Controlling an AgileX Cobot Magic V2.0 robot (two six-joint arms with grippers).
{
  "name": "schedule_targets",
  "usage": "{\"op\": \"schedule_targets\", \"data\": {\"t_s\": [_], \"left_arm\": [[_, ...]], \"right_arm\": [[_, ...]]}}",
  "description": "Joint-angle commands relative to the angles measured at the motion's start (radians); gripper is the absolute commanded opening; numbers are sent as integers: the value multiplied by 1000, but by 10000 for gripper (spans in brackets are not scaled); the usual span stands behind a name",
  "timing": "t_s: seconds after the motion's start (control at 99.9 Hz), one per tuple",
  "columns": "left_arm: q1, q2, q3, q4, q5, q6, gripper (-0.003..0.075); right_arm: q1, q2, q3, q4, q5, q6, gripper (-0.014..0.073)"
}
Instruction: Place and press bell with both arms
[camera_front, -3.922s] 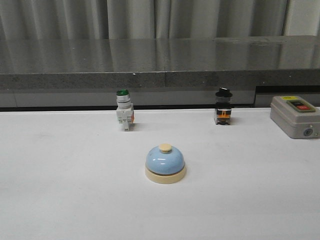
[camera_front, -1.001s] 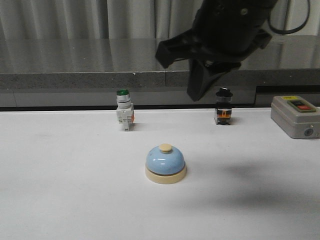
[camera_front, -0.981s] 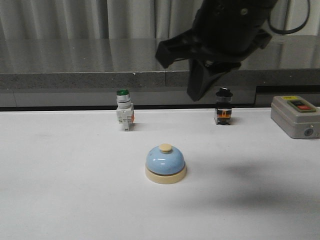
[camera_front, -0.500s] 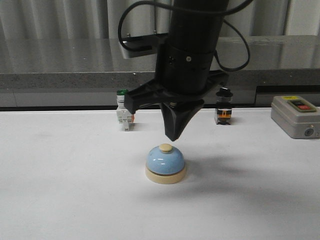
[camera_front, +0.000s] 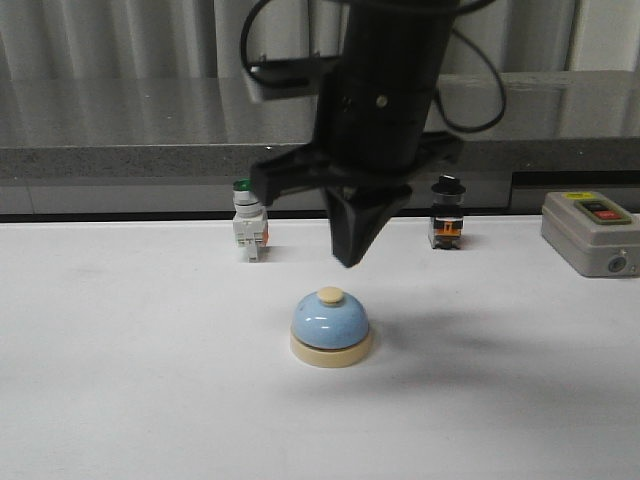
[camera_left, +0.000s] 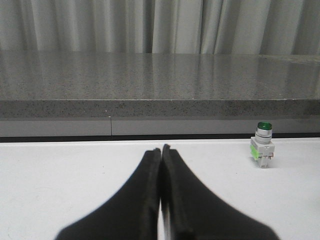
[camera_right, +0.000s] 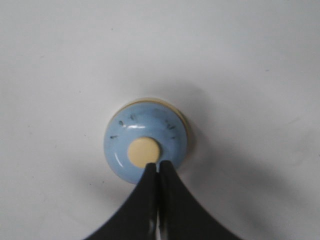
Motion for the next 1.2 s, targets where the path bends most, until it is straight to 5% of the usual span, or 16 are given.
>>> {"op": "schedule_targets", "data": {"t_s": [0.0, 0.75, 1.191], "left_arm": [[1, -35, 21, 0, -87, -4, -19], [1, -35, 21, 0, -87, -4, -19], [1, -35, 21, 0, -87, -4, -19]], "right_arm": [[-40, -105, -25, -7, 12, -2, -68], [-585, -627, 420, 16, 0, 0, -68], [-636, -978, 647, 16, -98, 0, -68]]}}
